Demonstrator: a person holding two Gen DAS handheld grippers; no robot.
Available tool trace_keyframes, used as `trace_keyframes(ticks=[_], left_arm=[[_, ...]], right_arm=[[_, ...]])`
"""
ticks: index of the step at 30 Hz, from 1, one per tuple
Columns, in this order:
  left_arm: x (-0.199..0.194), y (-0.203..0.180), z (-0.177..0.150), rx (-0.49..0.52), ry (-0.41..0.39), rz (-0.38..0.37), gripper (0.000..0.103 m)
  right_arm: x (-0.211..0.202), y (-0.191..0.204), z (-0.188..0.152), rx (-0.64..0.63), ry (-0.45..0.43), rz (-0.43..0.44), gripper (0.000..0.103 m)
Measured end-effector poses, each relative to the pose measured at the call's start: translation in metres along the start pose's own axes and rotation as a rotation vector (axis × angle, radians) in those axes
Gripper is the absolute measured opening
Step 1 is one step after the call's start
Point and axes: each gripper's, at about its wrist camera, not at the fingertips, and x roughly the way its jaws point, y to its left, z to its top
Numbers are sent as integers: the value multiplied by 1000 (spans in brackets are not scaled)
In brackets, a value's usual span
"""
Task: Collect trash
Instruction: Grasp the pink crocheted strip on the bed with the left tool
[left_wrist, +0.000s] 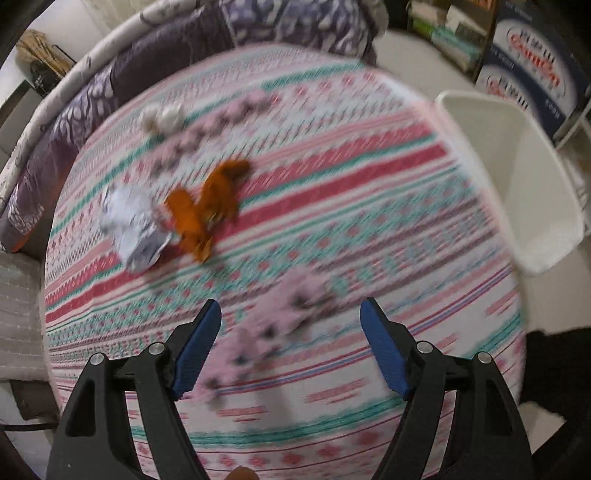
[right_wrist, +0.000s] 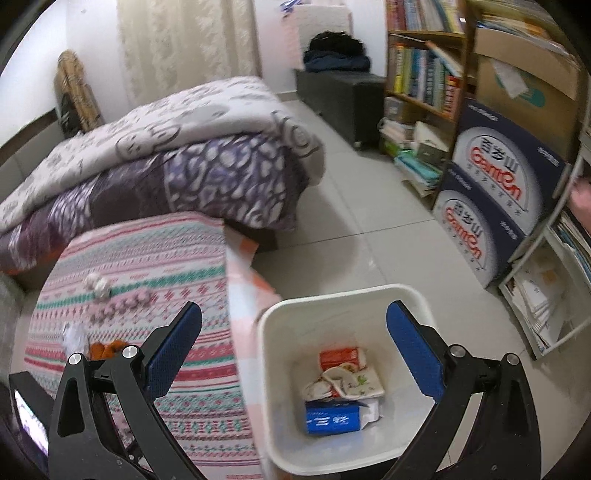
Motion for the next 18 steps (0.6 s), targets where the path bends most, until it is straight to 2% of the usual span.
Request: trace_keyframes(ticks=[4,6,7,9,12,18], left_arm=[[18,23,-15,1,42,-25,76],[20,31,-21,-7,27,-61,74],[20,35,-23,-12,17,-75,67],[17,43,-29,-26,-10,-133,30],[14,53,-36,-47,-27,-122,28],[-2,88,-57,-152,-78,-125,27]], right_arm=[[10,24,-6,-29,43,26,96],[14,33,-9,-45,55,30,96],[17,42,-11,-60,63,33,96],[22,54,-14,-78,76,39,96],[29,68,-18,-89,100,49,96],[48,102,-30,-95,169,105,96]])
